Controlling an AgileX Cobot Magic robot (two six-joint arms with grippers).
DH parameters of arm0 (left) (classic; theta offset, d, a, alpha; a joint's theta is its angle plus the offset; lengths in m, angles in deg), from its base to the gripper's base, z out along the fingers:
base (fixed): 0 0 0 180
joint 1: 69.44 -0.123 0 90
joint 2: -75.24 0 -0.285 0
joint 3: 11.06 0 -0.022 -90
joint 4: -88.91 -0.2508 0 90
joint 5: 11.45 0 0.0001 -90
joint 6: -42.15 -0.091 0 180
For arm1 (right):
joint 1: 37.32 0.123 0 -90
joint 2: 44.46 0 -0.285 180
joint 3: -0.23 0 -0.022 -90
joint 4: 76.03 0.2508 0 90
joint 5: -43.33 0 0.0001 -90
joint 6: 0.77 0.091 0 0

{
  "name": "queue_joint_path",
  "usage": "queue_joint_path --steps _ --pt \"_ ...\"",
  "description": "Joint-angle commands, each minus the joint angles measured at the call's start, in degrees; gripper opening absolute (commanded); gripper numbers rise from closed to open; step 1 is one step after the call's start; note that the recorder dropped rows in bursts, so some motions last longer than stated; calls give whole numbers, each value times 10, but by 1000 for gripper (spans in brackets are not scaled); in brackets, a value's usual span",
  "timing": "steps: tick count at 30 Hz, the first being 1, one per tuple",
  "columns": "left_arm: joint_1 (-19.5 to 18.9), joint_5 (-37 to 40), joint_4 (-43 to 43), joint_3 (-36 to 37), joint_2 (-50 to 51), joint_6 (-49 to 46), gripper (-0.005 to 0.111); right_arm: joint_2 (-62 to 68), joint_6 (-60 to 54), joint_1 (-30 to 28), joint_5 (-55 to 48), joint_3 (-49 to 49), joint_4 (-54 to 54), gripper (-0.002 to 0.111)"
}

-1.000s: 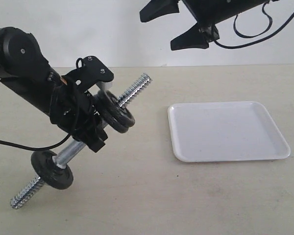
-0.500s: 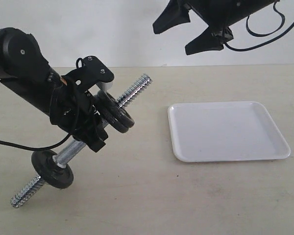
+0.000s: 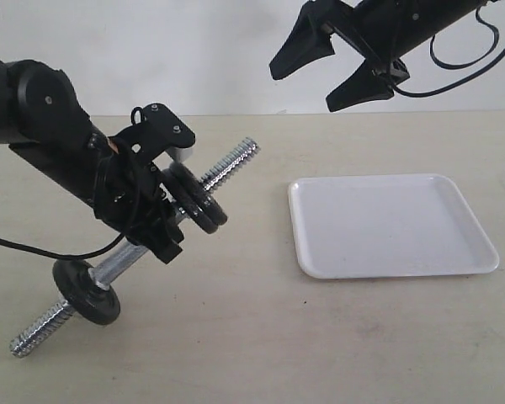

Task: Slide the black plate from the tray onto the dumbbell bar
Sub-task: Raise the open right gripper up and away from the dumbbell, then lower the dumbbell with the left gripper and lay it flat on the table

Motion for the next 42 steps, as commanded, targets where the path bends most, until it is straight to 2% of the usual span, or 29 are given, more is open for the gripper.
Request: queue_joint_path --steps 1,42 --pt "-4 -77 17 -25 -19 -2 4 -6 0 -2 -13 3 -2 105" --pt "-4 -155 17 -25 63 -2 4 -6 14 -2 -13 3 -2 105"
